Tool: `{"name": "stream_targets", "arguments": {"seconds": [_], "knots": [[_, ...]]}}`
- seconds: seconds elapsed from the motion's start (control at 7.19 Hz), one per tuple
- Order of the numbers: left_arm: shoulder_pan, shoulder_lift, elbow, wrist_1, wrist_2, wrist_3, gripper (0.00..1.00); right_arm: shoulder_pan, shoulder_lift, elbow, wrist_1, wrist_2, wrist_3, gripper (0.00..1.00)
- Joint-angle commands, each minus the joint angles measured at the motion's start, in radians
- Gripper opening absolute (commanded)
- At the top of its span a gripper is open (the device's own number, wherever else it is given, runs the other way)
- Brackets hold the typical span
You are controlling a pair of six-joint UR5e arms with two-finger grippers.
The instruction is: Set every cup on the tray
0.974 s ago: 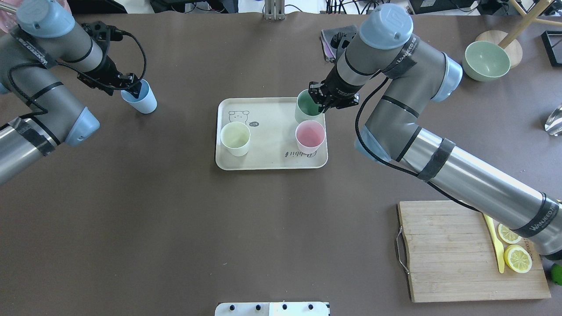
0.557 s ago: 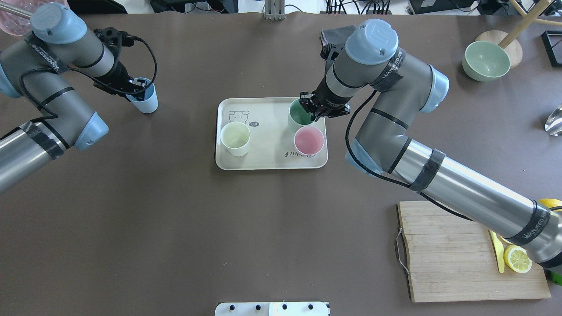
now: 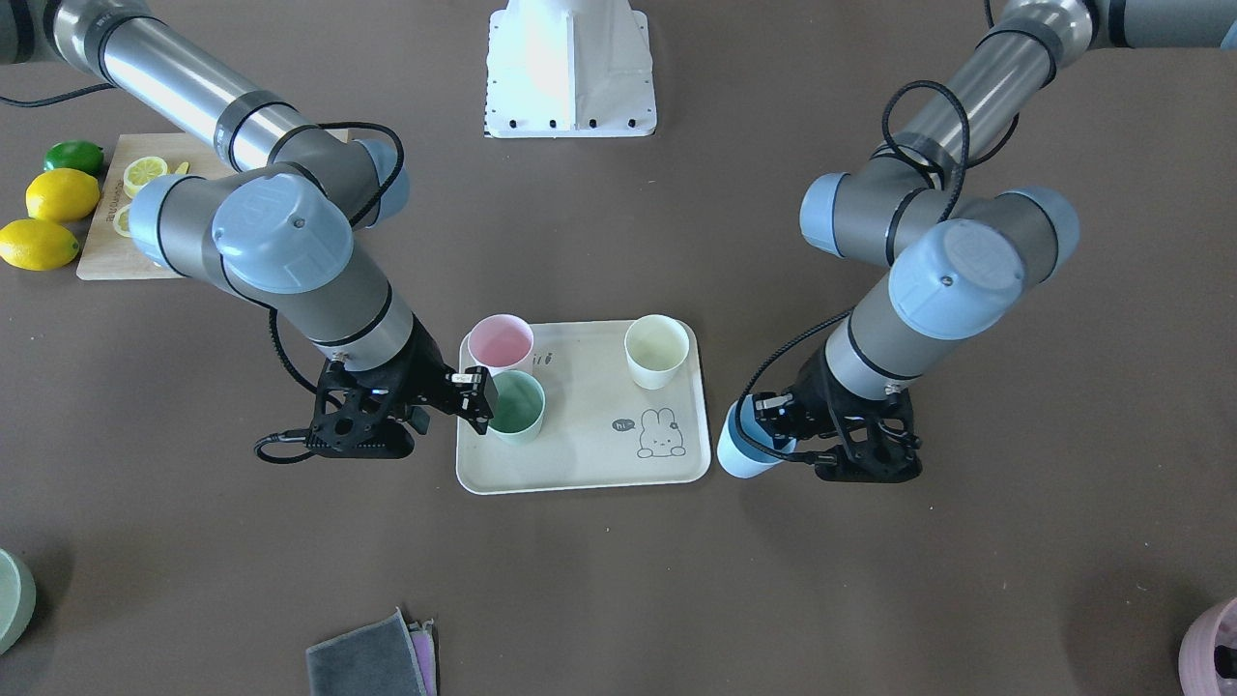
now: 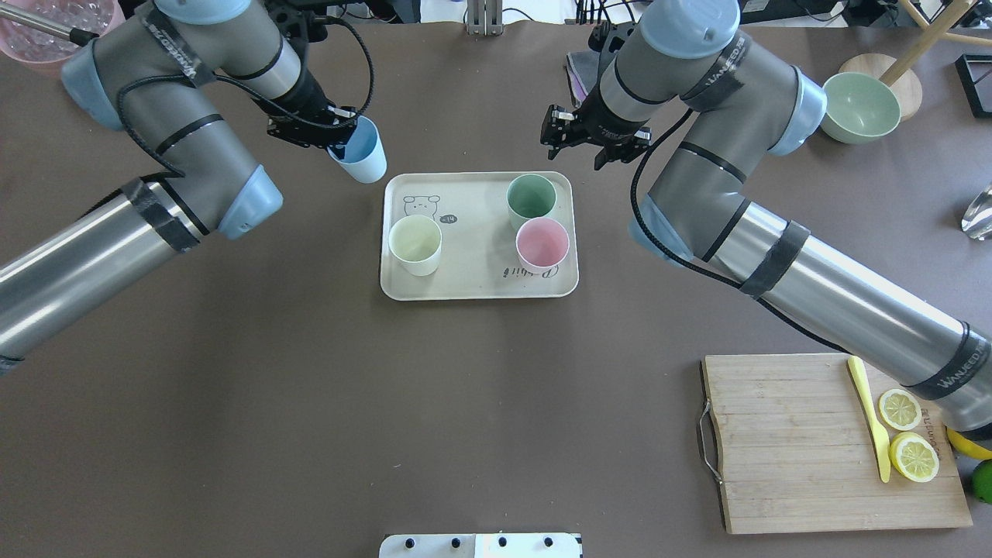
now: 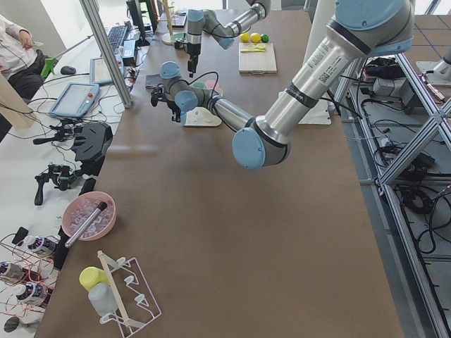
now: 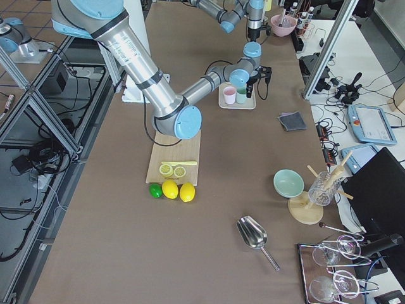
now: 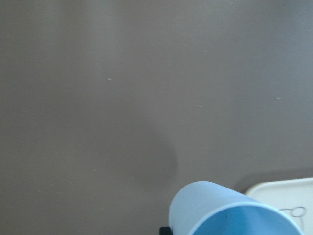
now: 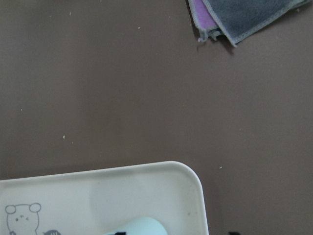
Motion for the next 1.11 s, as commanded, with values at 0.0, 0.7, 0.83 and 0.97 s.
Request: {"name": "stream_targets", "arguments": {"seconds": [0.0,0.7,0.83,0.97], "knots": [[0.087,-0.045,0.009,-0.005,0.084,-0.081,0.00,0.071,-0.020,-0.009,-0.001,0.056,-0.081,1.00],[-0.084,0.090,-0.090,0.006,-0.062,0.084,0.97,0.202,-0.110,0.005,-0.002,0.168,-0.263,1.00],[-0.180,0.207,-0.198,0.054,-0.101,0.222,0.97,0.270,-0.165,0.007,-0.001,0.223,-0.361,1.00],[-0.233,0.308,-0.303,0.116,-0.092,0.365,0.97,0.350,-0.232,0.007,-0.002,0.266,-0.494,1.00]]}}
